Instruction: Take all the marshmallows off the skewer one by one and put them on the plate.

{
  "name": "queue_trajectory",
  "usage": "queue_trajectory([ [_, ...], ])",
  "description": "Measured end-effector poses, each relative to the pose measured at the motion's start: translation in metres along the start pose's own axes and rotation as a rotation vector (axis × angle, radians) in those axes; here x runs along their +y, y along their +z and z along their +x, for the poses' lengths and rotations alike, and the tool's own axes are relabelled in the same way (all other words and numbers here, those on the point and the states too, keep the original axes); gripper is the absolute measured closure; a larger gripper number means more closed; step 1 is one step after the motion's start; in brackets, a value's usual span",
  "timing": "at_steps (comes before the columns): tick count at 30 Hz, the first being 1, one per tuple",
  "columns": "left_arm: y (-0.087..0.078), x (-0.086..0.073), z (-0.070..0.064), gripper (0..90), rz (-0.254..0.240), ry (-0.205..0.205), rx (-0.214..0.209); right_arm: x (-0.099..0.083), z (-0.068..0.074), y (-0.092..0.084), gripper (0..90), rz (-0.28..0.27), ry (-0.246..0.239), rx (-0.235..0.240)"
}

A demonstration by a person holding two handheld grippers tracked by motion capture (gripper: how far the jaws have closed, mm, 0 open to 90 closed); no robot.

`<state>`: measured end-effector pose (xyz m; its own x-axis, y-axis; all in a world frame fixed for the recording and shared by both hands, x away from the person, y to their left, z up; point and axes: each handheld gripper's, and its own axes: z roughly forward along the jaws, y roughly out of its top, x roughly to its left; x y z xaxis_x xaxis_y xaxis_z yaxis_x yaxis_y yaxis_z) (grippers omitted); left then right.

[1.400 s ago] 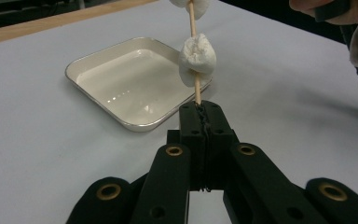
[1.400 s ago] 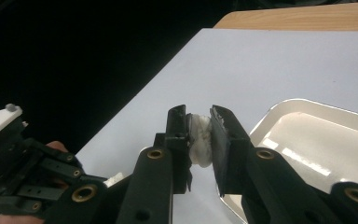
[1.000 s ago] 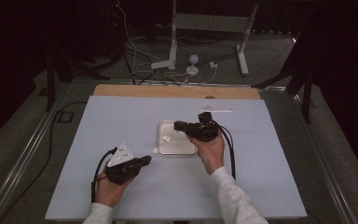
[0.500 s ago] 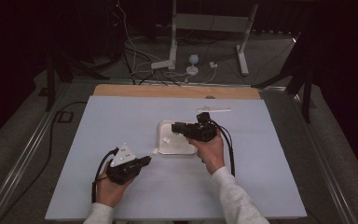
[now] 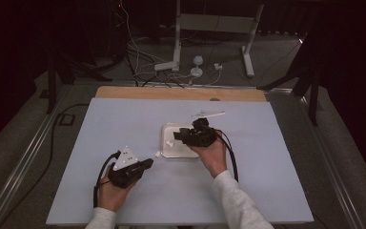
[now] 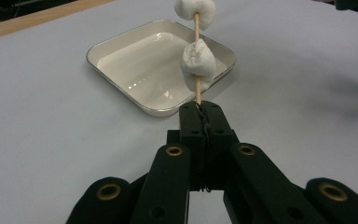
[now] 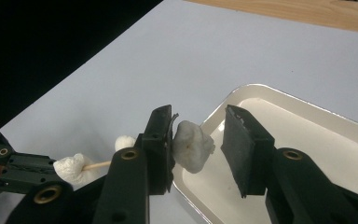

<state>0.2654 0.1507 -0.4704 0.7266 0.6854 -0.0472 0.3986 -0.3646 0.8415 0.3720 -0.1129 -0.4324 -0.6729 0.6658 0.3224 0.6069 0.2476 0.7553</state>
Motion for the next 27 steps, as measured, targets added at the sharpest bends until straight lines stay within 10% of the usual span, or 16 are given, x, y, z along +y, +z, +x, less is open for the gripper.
queue_trajectory([
  [9, 0.002, 0.001, -0.004, 90.0, 0.001, 0.019, -0.005, 0.0, -0.003, 0.001, 79.4, 0.009, 0.037, 0.017],
  [15, 0.003, 0.004, -0.008, 90.0, -0.005, 0.038, 0.008, 0.001, 0.004, -0.003, 83.3, -0.037, -0.048, -0.113],
  [17, 0.002, 0.001, -0.007, 90.0, 0.025, 0.056, 0.031, 0.002, 0.003, -0.009, 84.0, -0.072, -0.086, -0.263],
  [20, -0.007, -0.007, 0.006, 90.0, -0.005, -0.024, 0.012, 0.005, -0.025, -0.03, 83.1, -0.129, 0.045, -0.199],
  [27, -0.003, -0.005, 0.007, 90.0, -0.026, -0.047, 0.007, 0.004, -0.031, -0.027, 80.1, -0.094, 0.037, -0.146],
])
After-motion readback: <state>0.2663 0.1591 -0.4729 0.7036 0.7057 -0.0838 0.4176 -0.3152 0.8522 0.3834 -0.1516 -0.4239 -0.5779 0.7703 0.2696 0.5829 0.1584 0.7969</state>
